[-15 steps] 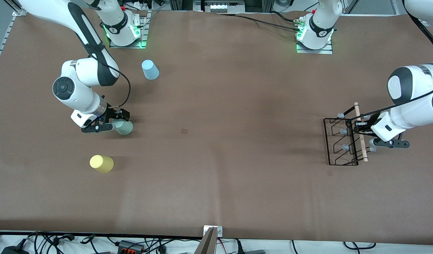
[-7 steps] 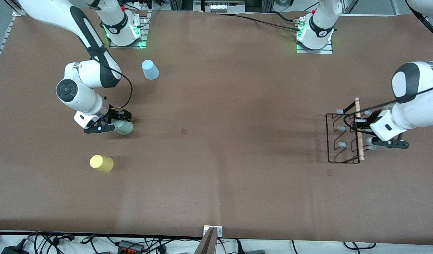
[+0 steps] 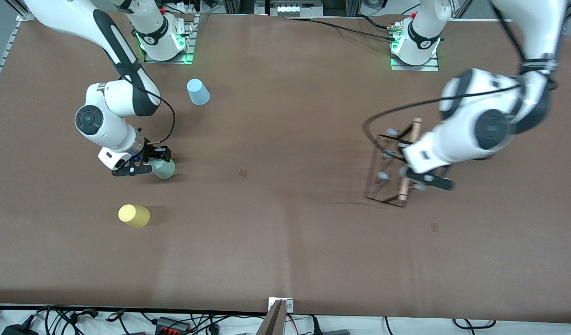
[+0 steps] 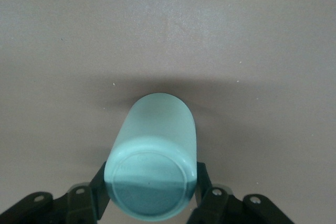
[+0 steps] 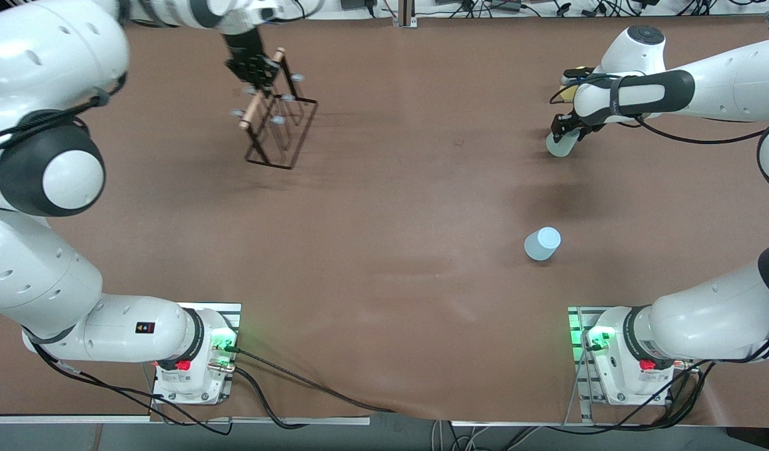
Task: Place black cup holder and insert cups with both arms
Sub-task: 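Lower the rack mid-table with the left gripper while the right gripper lifts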
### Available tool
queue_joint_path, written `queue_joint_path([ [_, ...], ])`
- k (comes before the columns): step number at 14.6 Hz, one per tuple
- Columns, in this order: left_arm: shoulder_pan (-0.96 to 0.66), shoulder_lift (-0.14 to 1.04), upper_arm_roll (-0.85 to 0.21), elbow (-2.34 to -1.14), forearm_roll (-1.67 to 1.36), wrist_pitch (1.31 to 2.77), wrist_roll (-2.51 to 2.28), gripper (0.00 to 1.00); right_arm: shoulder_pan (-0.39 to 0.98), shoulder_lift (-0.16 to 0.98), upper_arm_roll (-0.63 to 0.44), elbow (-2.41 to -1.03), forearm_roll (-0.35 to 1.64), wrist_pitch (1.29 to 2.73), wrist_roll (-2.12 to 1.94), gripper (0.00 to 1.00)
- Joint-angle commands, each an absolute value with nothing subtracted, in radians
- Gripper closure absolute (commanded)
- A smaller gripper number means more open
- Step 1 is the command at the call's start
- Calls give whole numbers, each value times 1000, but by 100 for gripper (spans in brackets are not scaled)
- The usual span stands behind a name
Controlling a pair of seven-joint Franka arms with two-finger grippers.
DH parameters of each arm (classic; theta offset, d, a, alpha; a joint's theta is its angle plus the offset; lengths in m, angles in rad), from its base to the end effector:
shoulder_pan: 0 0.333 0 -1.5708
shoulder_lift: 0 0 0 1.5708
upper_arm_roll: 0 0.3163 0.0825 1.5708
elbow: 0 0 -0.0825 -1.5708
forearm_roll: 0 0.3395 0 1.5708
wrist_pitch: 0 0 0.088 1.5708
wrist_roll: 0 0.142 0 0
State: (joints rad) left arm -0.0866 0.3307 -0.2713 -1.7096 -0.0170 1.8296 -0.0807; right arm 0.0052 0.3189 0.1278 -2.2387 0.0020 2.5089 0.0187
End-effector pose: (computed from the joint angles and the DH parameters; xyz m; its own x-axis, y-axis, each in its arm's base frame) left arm 0.5436 -0.1929 0.3746 0.9419 -0.2658 -0.2054 -0.2532 -0.9636 0.0859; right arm 0.5101 0.0693 0.2250 0.9931 0.1078 -0.0470 0.1060 -0.9936 -0.0402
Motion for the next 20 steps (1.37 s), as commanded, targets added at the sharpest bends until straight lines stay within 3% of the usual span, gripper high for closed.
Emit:
queue_joint_path([
  [1, -207, 392, -265, -1623, -31, 1863, -210, 99, 8, 304, 127, -2244, 12, 2514, -9, 77],
  [6, -359, 468, -265, -1614, -31, 2020, -481, 99, 8, 216, 127, -2234, 9, 2441, -14, 80],
  [9, -420, 537, -265, -1502, -28, 2022, -621, 99, 8, 175, 127, -2226, 6, 2398, -15, 82],
  [16, -477, 600, -264, -1500, -21, 2031, -672, 99, 8, 144, 196, -2109, 14, 2232, 40, 85],
  [17, -477, 598, -264, -1500, -21, 2031, -672, 90, 8, 140, 196, -2100, 14, 2226, 58, 85],
  [18, -477, 598, -264, -1500, -17, 2031, -672, 59, 9, 137, 198, -2097, 14, 2224, 81, 85],
  [19, -477, 597, -262, -1500, -14, 2031, -661, 1, 9, 132, 215, -2095, 15, 2223, 112, 86],
  [20, -477, 594, -264, -1500, -15, 2031, -670, 0, 9, 129, 239, -2095, 15, 2223, 165, 86],
])
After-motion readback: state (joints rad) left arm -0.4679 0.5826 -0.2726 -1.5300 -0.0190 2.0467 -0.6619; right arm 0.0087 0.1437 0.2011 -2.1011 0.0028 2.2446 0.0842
